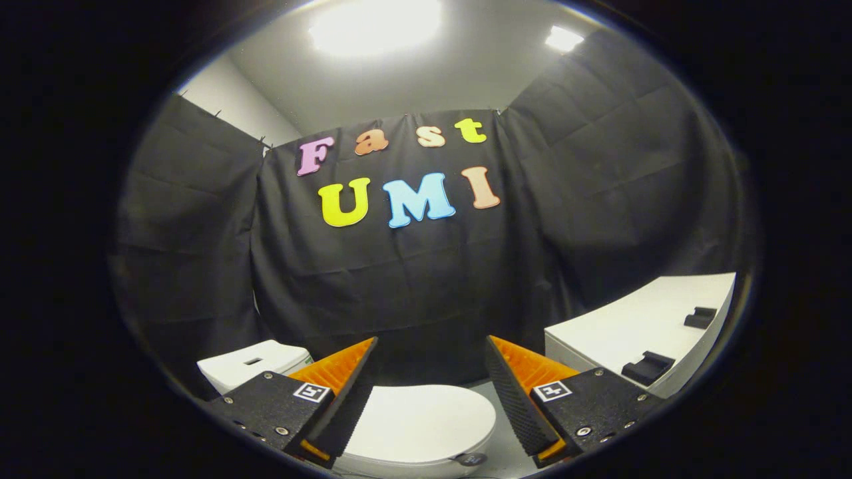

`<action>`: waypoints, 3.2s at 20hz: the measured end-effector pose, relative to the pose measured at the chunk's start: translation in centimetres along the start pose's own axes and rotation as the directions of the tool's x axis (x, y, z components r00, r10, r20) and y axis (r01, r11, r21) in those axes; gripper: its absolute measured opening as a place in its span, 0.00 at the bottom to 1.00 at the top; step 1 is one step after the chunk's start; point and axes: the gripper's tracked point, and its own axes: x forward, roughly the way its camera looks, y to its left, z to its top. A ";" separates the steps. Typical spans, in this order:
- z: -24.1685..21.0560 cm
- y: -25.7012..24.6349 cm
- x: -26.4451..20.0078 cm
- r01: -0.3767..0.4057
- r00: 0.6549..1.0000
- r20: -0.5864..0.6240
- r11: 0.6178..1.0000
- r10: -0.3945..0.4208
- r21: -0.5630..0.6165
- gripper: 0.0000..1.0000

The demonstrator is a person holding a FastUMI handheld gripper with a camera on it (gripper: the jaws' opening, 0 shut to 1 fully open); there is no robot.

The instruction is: Open the toilet lid.

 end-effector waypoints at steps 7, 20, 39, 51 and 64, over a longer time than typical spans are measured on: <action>-5.1 -2.0 1.4 0.054 0.994 -0.098 0.984 -0.038 0.170 0.96; -15.4 -9.0 0.8 0.316 0.935 -0.300 0.826 -0.188 0.468 0.96; -29.2 -9.3 -0.8 0.546 0.816 -0.565 0.477 -0.118 0.689 0.90; -28.6 -9.2 0.3 0.481 0.858 -0.510 0.424 -0.052 0.767 0.31; -26.3 -10.1 1.3 0.495 0.862 -0.485 0.457 -0.149 0.739 0.00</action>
